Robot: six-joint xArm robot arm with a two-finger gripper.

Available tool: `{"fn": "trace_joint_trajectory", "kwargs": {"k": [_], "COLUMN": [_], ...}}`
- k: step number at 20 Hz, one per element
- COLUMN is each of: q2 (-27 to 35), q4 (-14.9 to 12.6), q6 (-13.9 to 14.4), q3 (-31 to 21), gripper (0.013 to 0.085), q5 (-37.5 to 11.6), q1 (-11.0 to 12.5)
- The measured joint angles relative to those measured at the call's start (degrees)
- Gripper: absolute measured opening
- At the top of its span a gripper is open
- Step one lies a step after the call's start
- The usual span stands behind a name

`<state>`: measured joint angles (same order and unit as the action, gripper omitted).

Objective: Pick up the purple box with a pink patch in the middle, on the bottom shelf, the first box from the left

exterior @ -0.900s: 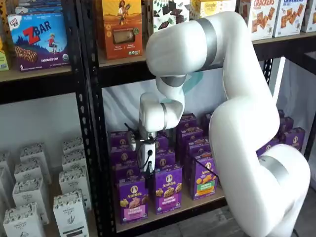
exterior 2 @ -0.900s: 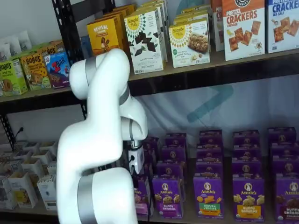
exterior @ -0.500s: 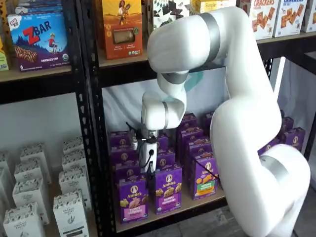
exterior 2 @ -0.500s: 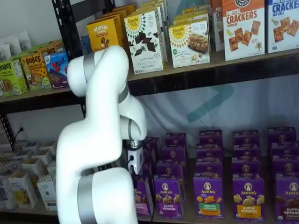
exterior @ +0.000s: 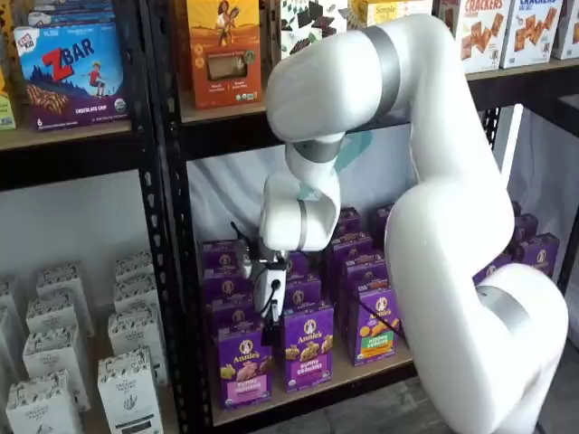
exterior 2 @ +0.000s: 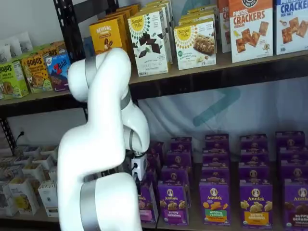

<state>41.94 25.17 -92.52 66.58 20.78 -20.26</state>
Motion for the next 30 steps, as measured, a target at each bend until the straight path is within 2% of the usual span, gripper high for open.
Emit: {"fn": "trace_joint_trajectory", "kwargs": {"k": [3, 10, 18, 25, 30], "q2": [1.4, 5.4, 11.1, 14.6, 16.3], "q4": [-0.8, -5.1, -14.5, -18.2, -19.0], "q6": [0.9, 4.7, 12.4, 15.5, 16.3], "q3": [1.3, 6.6, 14.5, 18.8, 19.9], "gripper": [0.085, 0.085, 0.085, 0.085, 0.085], "q5": [-0.9, -0.2, 4.4, 6.9, 6.6], "q1": [-0.2, 0.2, 1.3, 1.5, 1.3]}}
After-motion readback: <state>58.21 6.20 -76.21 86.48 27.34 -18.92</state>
